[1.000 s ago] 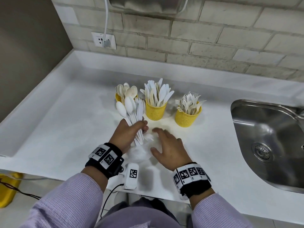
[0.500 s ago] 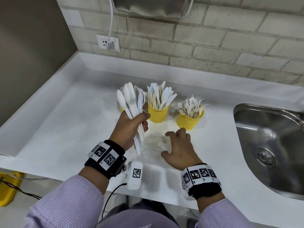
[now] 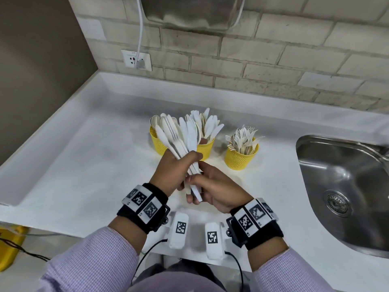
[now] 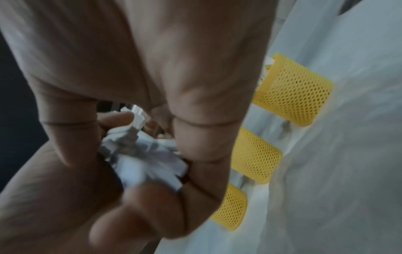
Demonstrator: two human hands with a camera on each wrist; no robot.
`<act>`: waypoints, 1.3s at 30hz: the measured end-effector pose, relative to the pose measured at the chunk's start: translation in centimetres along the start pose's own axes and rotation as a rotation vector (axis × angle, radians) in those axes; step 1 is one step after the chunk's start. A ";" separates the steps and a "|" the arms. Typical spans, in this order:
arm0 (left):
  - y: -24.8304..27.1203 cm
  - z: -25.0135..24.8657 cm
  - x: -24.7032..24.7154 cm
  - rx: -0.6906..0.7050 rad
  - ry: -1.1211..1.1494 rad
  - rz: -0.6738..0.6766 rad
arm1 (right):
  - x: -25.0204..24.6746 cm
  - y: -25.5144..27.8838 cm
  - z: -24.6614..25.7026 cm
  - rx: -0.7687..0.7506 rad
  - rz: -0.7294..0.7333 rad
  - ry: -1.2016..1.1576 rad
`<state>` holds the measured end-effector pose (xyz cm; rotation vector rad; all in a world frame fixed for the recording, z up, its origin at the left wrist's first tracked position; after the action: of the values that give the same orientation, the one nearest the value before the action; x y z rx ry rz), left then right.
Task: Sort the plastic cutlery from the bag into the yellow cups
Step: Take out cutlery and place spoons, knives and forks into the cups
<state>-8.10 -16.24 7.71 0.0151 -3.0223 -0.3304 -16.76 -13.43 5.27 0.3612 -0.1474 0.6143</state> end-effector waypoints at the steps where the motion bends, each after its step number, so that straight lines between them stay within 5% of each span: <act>1: 0.0 -0.2 0.1 0.004 -0.089 0.032 | -0.2 0.0 -0.1 -0.002 -0.002 0.028; 7: 0.4 0.3 1.0 -0.079 -0.107 0.179 | -0.3 0.0 -0.3 -0.048 -0.053 0.009; 17: -0.8 0.7 0.5 -0.007 0.188 0.079 | -0.7 -0.4 1.3 -0.277 -0.155 0.164; 20: -0.7 0.4 0.8 0.005 0.241 0.101 | -0.7 -0.3 1.5 -0.250 -0.159 0.193; 25: -0.7 1.2 0.1 -0.057 0.216 0.067 | -0.5 -0.3 0.8 -0.151 -0.114 -0.138; 30: -0.4 1.0 0.8 -0.083 0.296 0.103 | -1.7 -0.1 1.1 -0.233 -0.277 0.123; 39: -0.6 1.4 0.2 -0.072 0.331 0.037 | -2.1 -0.7 -0.5 -0.130 -0.348 0.097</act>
<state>-8.44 -16.58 6.26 0.0078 -2.6791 -0.3907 -18.06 -14.87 4.13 0.2231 -0.0296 0.2761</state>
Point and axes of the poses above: each hand's wrist, its own y-axis away from the middle knuckle, its own x-axis out of the palm, z = x × y, the point moved 9 cm from there along -y, towards the middle knuckle, and after that the axes turned 6 degrees about -x, right-handed, at the moved point
